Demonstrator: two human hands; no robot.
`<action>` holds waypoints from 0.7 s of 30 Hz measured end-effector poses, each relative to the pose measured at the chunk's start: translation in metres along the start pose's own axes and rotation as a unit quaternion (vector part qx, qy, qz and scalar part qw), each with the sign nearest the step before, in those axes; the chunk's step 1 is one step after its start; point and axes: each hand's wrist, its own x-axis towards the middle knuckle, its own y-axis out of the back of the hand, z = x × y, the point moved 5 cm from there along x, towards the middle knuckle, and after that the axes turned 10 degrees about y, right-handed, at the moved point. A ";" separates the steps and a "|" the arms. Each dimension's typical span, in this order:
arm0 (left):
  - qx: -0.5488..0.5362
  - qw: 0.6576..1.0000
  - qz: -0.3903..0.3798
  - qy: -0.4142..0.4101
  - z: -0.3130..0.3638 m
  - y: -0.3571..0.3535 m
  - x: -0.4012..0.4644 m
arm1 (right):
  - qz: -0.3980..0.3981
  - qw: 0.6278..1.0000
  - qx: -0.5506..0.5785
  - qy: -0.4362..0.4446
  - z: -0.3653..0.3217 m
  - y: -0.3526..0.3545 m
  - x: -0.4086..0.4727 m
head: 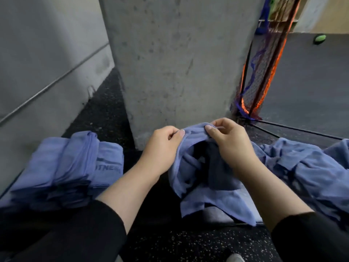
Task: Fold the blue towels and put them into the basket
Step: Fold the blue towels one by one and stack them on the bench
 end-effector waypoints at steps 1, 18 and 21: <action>0.008 1.000 -0.001 0.001 -0.005 0.007 0.001 | -0.018 0.999 -0.031 0.008 0.000 -0.008 -0.001; 0.134 0.977 -0.164 -0.029 -0.025 0.006 0.002 | -0.249 0.955 -0.135 0.091 -0.013 -0.043 -0.007; 0.137 0.979 -0.148 -0.039 -0.020 0.000 0.003 | -0.239 0.961 -0.109 0.083 -0.012 -0.041 -0.008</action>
